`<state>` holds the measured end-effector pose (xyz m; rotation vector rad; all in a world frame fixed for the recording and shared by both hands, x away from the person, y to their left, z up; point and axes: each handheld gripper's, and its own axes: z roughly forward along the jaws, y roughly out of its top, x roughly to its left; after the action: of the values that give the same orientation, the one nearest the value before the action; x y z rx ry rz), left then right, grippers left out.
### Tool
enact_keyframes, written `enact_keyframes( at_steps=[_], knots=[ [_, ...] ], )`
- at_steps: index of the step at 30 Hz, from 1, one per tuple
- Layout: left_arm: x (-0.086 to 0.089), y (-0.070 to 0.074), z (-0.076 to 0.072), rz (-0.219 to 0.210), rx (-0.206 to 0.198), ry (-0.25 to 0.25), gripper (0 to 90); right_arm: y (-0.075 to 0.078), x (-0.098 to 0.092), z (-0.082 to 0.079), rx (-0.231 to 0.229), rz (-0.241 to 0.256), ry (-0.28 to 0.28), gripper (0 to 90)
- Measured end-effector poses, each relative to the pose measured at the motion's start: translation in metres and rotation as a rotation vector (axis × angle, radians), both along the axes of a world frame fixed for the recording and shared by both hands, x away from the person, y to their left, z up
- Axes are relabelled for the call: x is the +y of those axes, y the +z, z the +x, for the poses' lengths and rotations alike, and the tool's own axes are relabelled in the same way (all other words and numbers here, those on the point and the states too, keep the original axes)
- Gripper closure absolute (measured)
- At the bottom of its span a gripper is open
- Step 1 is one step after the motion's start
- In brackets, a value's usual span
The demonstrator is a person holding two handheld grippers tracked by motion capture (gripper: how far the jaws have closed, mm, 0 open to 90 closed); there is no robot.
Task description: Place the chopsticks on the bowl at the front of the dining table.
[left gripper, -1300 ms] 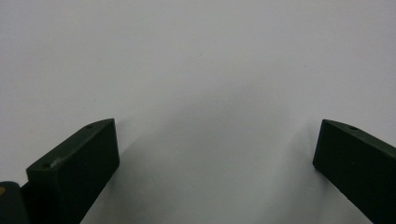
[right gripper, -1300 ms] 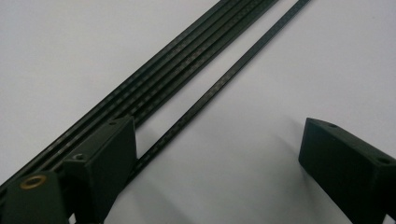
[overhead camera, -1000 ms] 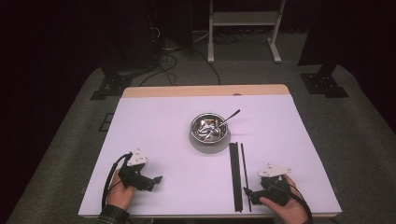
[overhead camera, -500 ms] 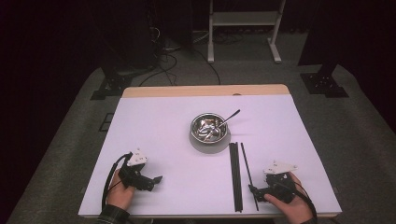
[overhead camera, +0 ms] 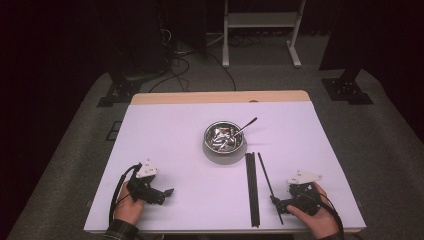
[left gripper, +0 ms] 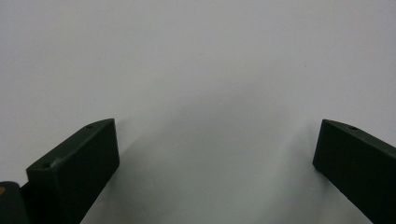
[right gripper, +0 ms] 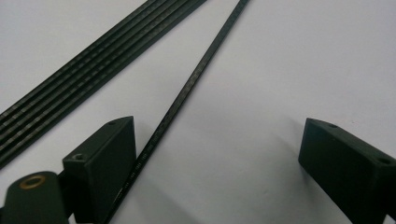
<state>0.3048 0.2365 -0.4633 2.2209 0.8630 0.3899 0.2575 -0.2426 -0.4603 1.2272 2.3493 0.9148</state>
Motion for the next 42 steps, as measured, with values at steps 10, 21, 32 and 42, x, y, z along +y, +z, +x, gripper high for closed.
enact_keyframes(
  at_steps=[10,21,32,42],
  knots=[
    [0.0,0.0,0.0,0.0,0.0,0.0,0.0,0.0,-0.01,0.004,0.001,-0.002,-0.02,9.5],
    [0.0,0.0,0.0,0.0,0.0,0.0,0.0,0.001,-0.02,0.008,0.002,-0.005,-0.039,9.6],
    [0.0,0.0,0.0,0.0,0.0,0.0,0.0,0.001,-0.029,0.012,0.004,-0.005,-0.059,9.6],
    [0.0,0.0,0.0,0.0,0.0,0.0,0.0,0.001,-0.038,0.015,0.003,-0.009,-0.085,9.6]
  ],
)
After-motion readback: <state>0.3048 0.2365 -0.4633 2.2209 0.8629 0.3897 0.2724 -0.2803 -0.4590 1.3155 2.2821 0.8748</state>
